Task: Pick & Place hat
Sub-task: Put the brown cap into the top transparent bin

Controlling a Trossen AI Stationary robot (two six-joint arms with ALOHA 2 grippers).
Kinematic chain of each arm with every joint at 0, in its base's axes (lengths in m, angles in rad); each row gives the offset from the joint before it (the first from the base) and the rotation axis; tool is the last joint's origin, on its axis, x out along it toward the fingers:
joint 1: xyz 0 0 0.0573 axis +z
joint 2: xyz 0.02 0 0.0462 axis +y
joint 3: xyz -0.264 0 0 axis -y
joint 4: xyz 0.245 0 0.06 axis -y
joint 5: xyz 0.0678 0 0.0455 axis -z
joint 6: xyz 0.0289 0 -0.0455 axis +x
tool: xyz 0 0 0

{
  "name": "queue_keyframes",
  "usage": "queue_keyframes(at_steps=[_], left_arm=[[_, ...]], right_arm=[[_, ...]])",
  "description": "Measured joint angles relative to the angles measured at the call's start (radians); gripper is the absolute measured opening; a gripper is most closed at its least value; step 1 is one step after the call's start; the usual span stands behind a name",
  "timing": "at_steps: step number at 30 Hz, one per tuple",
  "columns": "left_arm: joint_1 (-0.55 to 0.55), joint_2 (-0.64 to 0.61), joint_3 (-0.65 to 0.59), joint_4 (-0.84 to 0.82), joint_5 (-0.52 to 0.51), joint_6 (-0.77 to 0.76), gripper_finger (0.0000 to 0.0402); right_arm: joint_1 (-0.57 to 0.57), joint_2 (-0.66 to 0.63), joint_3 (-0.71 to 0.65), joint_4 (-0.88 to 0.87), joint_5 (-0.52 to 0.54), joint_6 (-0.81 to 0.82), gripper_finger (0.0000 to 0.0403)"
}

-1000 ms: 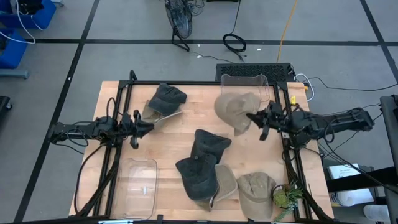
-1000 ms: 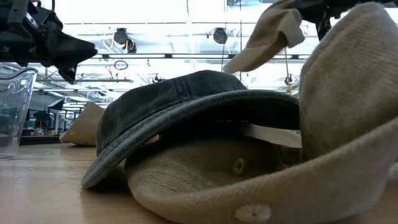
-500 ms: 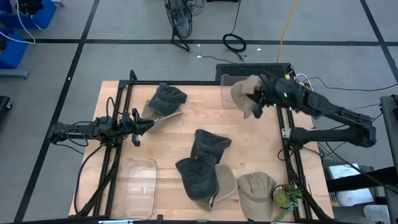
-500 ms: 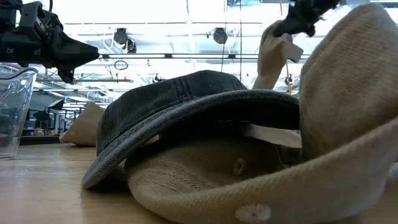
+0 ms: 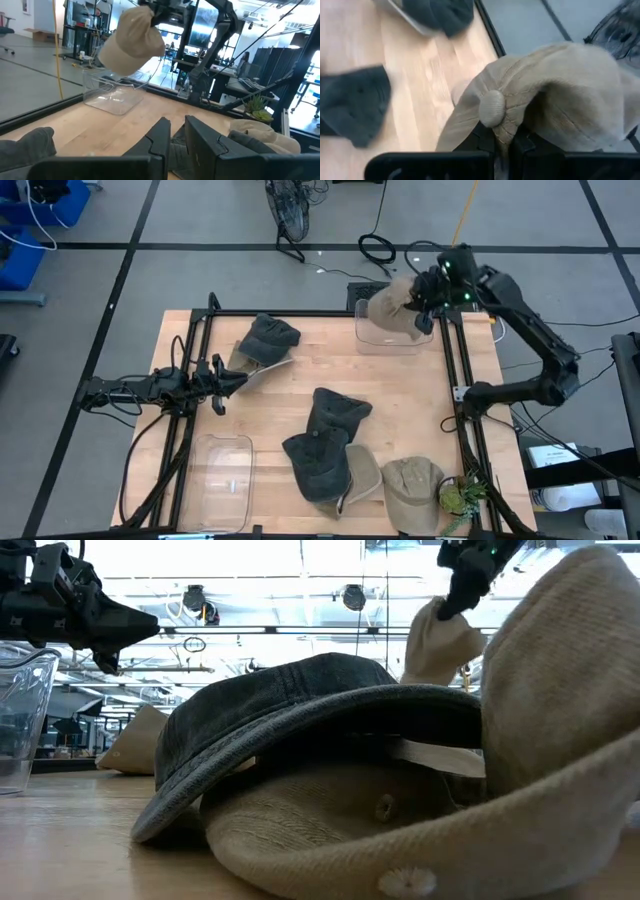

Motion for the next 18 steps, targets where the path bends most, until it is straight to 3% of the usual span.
queue_keyframes(at_steps=[12,18], left_arm=[[0.000,0.000,0.000,0.000,-0.053,-0.001,0.0062],[0.000,0.000,0.000,-0.001,-0.072,0.001,0.0062]], right_arm=[[-0.049,0.091,0.056,-0.176,-0.019,-0.434,0.0003],[-0.049,0.093,0.056,-0.213,0.012,-0.493,0.0003]])
